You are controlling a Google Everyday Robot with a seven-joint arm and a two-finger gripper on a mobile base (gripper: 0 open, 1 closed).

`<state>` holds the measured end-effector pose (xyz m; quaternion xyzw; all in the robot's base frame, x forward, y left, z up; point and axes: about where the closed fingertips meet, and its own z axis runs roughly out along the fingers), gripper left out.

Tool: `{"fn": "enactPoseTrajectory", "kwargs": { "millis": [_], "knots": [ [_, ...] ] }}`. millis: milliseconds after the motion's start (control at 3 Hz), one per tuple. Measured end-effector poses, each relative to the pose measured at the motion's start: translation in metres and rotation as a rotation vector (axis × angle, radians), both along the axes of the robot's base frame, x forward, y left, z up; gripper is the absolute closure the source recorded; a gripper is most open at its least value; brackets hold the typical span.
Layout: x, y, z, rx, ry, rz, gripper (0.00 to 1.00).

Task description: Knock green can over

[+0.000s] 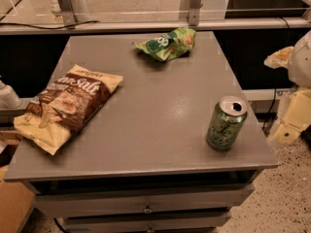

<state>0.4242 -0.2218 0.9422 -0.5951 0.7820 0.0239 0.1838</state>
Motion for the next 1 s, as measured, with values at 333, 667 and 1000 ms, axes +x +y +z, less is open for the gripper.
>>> {"fn": "enactPoseTrajectory", "kwargs": {
  "millis": [333, 667, 1000],
  "knots": [
    [-0.002, 0.004, -0.015, 0.069, 0.01, -0.004, 0.0],
    [-0.001, 0.009, -0.033, 0.159, 0.026, -0.02, 0.0],
    [0.0, 0.015, -0.047, 0.253, 0.037, -0.03, 0.0]
  ]
}}
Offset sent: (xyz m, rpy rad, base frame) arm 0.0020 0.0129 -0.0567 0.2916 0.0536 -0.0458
